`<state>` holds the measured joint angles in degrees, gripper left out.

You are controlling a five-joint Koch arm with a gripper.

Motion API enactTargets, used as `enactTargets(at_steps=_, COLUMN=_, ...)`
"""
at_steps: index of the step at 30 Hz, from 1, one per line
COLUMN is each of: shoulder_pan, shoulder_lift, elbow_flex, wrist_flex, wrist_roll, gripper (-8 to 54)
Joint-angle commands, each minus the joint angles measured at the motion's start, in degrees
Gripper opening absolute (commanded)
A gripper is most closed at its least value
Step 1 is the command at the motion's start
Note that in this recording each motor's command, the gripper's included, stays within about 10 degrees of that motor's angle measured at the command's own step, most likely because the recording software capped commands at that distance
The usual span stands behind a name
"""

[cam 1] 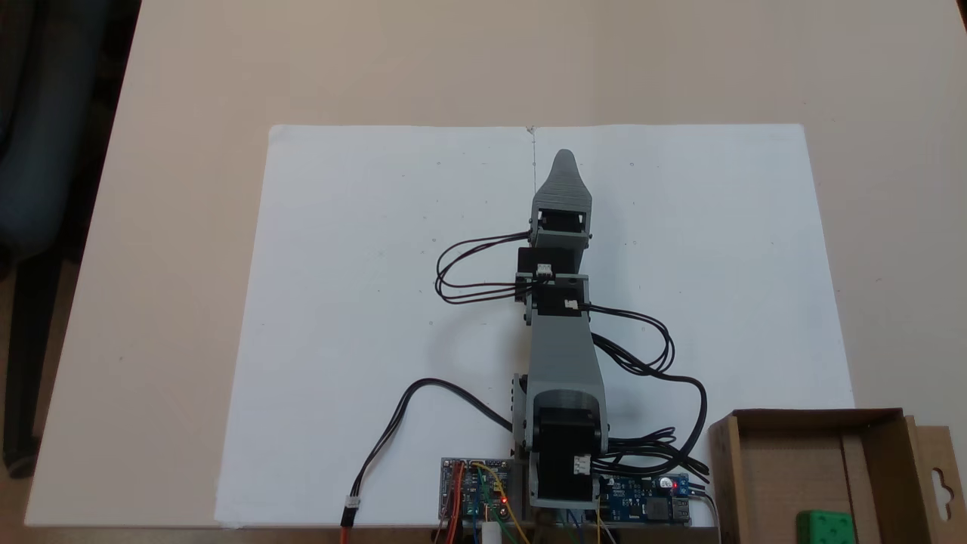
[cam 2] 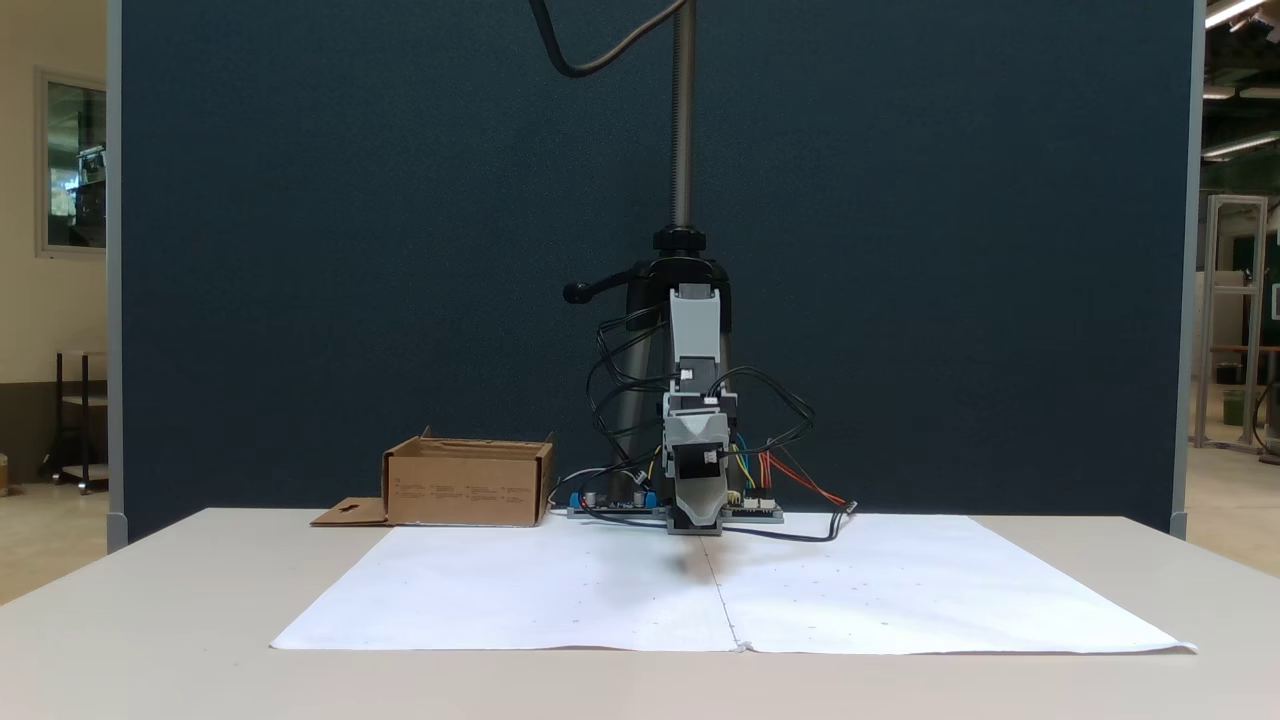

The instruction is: Grasp a green dice and put it in the bin.

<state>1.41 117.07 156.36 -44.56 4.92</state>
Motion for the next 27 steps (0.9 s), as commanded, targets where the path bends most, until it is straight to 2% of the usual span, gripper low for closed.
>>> enactTargets(at_steps=1, shoulder_pan=0.3, shoulder_lift=2.1, elbow_flex=0.1, wrist_flex=-9.6, wrist_roll=-3.3, gripper=45.9)
enactTargets(at_steps=18, shoulder_pan=-0.1, shoulder_lift=9.5, elbow_flex=23.0, wrist_flex=-40.8, wrist_roll=-3.3, gripper=46.8)
enactTargets(at_steps=27, shoulder_pan=-0.1, shoulder_lift=12.7, elbow_flex=23.0, wrist_flex=-52.4, wrist_roll=-3.6, gripper=46.8)
